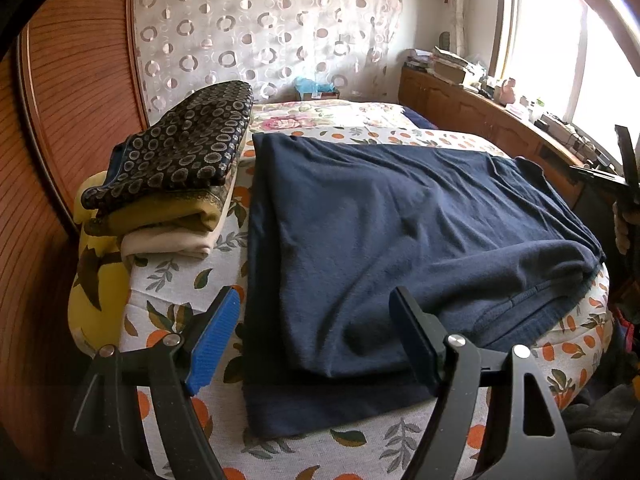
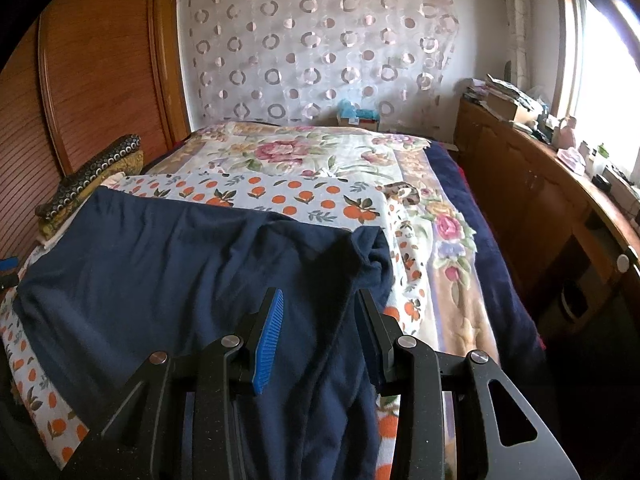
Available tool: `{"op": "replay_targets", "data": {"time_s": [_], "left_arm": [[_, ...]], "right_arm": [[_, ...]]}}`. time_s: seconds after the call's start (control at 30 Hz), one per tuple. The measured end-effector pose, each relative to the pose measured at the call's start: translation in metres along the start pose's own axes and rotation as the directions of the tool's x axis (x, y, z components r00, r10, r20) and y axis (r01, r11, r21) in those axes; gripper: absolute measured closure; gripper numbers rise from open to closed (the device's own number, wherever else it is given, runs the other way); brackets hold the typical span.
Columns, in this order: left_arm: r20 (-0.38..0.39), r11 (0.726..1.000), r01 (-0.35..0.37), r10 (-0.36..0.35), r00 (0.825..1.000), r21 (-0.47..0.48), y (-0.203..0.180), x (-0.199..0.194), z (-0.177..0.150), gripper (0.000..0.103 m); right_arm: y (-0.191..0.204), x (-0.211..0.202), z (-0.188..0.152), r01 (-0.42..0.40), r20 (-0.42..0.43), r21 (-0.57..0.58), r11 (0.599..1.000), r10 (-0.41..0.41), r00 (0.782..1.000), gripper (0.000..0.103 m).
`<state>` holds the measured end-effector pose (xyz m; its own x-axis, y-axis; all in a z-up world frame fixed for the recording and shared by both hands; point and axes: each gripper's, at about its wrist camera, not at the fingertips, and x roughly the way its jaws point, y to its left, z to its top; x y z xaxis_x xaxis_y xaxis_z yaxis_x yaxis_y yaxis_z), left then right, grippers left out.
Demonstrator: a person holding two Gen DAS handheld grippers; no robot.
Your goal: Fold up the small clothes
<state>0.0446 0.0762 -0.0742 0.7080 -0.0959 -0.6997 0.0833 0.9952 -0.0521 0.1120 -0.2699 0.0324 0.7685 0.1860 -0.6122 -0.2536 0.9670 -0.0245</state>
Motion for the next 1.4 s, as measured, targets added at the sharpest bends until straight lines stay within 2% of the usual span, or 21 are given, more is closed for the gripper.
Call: {"op": "replay_targets", "data": {"time_s": [0.33,0.4,0.57,0.73,0.9,1.0,1.1,1.2,1.27,1.3,1.37,1.4], "left_arm": [[-0.023,1.000,-0.002,0.002,1.000,-0.013,0.002,0.011,-0.006,0.025],[-0.033,1.000,-0.003,0.002,0.999,-0.023,0.004,0.015,-0.008,0.025],[-0.062,1.000,-0.005,0.003,0.998,-0.030,0.008,0.025,-0.013,0.025],[-0.086,0.999,-0.003,0.000,0.996,-0.035,0.009,0.032,-0.017,0.025],[-0.090,1.000,-0.015,0.013,0.996,-0.020,0.007,0.036,-0.018,0.025],[-0.090,1.000,-0.015,0.013,0.996,-0.017,0.008,0.036,-0.018,0.025],[-0.088,1.000,-0.015,0.013,0.996,-0.014,0.008,0.036,-0.018,0.025],[-0.083,1.000,-0.018,0.017,0.996,-0.015,0.008,0.037,-0.019,0.025],[-0.084,1.000,-0.021,0.019,0.996,-0.013,0.007,0.037,-0.018,0.025],[-0.086,1.000,-0.023,0.022,0.996,-0.010,0.007,0.037,-0.018,0.024],[-0.089,1.000,-0.023,0.022,0.996,-0.008,0.007,0.038,-0.017,0.024],[-0.089,1.000,-0.022,0.021,0.996,-0.010,0.007,0.038,-0.017,0.024]], "right_arm": [[-0.012,0.024,0.025,0.007,-0.050,0.005,1.000,-0.007,0.999,0.065],[-0.017,0.033,0.035,0.018,-0.063,0.016,1.000,-0.017,0.998,0.073],[-0.026,0.060,0.056,0.002,-0.111,0.063,0.998,0.005,0.994,0.076],[-0.022,0.092,0.067,0.022,-0.192,0.055,0.998,-0.011,0.981,0.077],[-0.022,0.115,0.071,0.082,-0.259,0.039,0.996,-0.069,0.963,0.092],[-0.026,0.117,0.077,0.082,-0.256,0.050,0.995,-0.067,0.964,0.100],[-0.031,0.113,0.083,0.085,-0.234,0.066,0.994,-0.067,0.970,0.101],[-0.049,0.093,0.085,0.166,-0.151,0.151,0.974,-0.143,0.978,0.102],[-0.065,0.087,0.083,0.201,-0.141,0.221,0.954,-0.172,0.975,0.101],[-0.067,0.088,0.082,0.202,-0.151,0.221,0.954,-0.171,0.974,0.102],[-0.064,0.086,0.080,0.274,-0.148,0.170,0.947,-0.250,0.957,0.101],[-0.064,0.084,0.079,0.268,-0.143,0.175,0.947,-0.245,0.959,0.101]]}}
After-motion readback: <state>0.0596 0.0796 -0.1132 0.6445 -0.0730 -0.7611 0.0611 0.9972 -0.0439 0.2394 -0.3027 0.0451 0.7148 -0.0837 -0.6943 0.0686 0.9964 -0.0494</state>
